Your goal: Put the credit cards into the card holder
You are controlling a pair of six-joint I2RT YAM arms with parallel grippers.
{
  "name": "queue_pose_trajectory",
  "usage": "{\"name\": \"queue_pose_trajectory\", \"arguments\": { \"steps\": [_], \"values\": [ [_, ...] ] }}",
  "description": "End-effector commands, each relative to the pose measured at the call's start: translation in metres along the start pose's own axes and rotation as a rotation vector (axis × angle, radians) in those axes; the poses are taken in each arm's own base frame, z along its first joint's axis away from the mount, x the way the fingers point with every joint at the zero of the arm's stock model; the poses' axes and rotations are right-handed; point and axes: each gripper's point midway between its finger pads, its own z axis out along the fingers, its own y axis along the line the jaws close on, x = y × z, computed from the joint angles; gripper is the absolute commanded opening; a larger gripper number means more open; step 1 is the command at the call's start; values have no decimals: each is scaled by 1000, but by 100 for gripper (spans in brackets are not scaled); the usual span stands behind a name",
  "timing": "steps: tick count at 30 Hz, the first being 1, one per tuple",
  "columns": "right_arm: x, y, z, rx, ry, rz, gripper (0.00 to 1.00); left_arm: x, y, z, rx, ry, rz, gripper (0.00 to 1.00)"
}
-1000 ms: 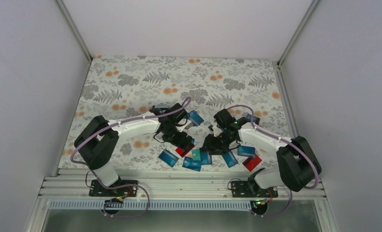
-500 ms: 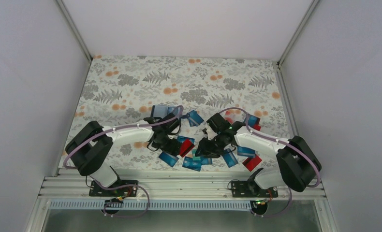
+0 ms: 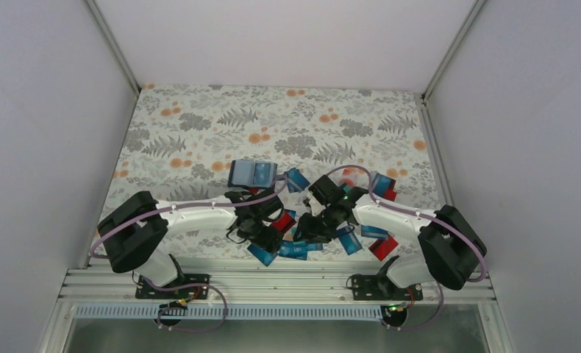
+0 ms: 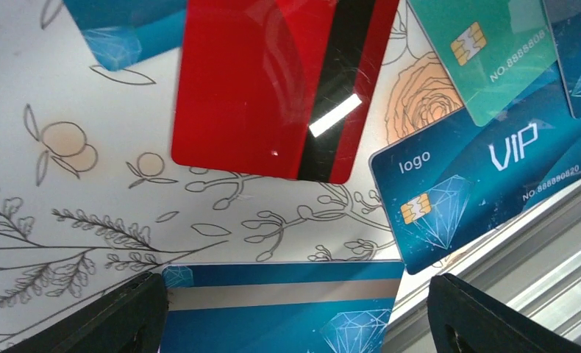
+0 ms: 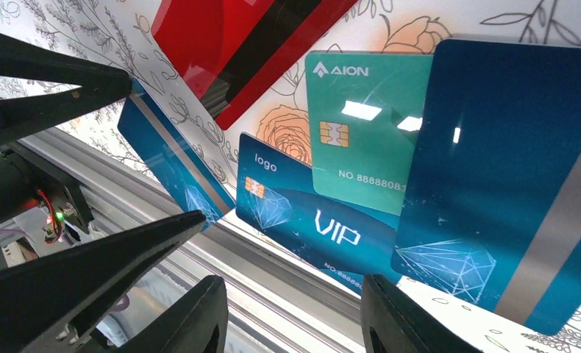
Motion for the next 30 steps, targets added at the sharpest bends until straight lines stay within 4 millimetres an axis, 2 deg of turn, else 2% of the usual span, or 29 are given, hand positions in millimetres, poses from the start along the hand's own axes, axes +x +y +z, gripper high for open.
{"name": "queue_pose_trajectory", "arguments": {
  "steps": [1, 5, 10, 14, 20, 22, 26, 30],
  "values": [
    [-7, 11, 1, -2, -18, -30, 46, 22, -4, 7, 25, 77, -46, 88],
    [-11, 18, 4, -7, -12, -53, 45, 13, -10, -6, 40, 35, -91, 88],
    [-16, 36, 10, -46, 5, -96, 44, 1, -11, -44, 17, -65, -161, 93],
    [-18, 56, 20, -81, 34, -166, 42, 10, -14, -58, 49, -61, -236, 94],
    [-18, 78, 38, -110, 79, -262, 34, 35, -24, -61, 205, -50, -352, 92],
    [-17, 74, 50, -96, 108, -262, 31, 44, -26, -58, 263, -44, -411, 92],
    [-16, 73, 62, -97, 131, -277, 29, 63, -21, -46, 339, -30, -511, 90],
    [-15, 67, 71, -85, 143, -279, 27, 67, -20, -38, 401, -46, -575, 87]
  ]
}}
